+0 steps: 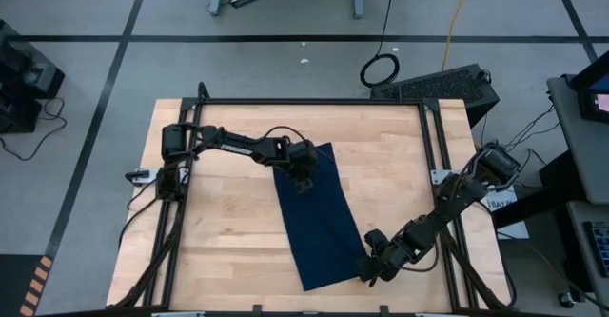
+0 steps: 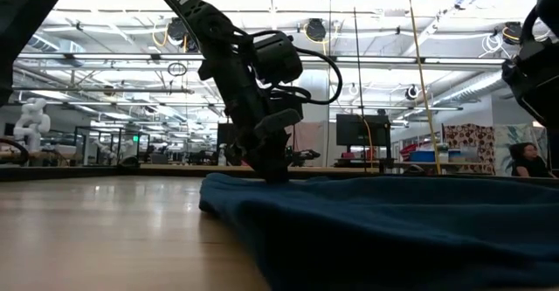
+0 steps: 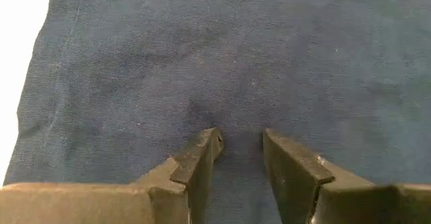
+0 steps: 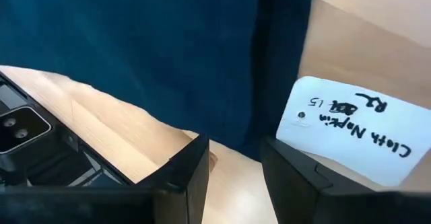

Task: Roll towel
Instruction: Roll the dark blue towel

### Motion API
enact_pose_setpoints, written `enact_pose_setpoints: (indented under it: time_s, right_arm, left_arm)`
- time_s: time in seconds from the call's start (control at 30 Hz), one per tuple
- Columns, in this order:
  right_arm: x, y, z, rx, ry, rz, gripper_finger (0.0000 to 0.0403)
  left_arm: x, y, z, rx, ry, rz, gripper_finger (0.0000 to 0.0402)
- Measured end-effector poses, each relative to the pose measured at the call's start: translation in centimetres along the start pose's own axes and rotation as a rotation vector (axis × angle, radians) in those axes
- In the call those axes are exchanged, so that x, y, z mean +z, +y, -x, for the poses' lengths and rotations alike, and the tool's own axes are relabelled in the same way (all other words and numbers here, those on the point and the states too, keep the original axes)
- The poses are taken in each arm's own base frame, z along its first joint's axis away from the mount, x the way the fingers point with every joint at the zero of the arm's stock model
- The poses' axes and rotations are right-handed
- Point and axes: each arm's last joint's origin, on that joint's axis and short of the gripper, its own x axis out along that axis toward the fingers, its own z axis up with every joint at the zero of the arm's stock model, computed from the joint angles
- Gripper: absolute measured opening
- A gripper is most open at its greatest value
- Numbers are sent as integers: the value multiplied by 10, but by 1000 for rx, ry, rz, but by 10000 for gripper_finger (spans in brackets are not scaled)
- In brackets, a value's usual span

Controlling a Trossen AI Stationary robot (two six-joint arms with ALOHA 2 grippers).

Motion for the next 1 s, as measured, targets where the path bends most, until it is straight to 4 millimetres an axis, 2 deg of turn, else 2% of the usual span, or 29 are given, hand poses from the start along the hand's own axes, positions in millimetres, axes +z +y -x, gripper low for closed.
enact_pose_setpoints:
  time_s: [0.1, 0.27, 0.4, 0.5, 0.6, 0.77, 1.0]
  right_arm:
    - [-1, 1, 5, 6, 17, -4, 128]
    - [-1, 2, 10, 15, 24, 9, 128]
    - [-2, 4, 12, 37, 28, 35, 128]
    - [-3, 8, 15, 63, 36, 50, 128]
    - [-5, 15, 21, 101, 42, 82, 125]
    - [5, 19, 25, 118, 14, 106, 97]
    - [19, 19, 15, 81, -15, 139, 31]
  left_arm:
    - [1, -1, 11, -16, -5, 1, 138]
    - [7, -6, 46, -36, -58, 15, 138]
    - [5, -18, 66, -59, -65, 26, 138]
    - [2, -37, 80, -111, -85, 24, 138]
    - [-9, -65, 84, -161, -66, -10, 138]
    - [-47, -118, 78, -196, -27, -75, 138]
    - [-90, -169, 86, -131, -66, -54, 138]
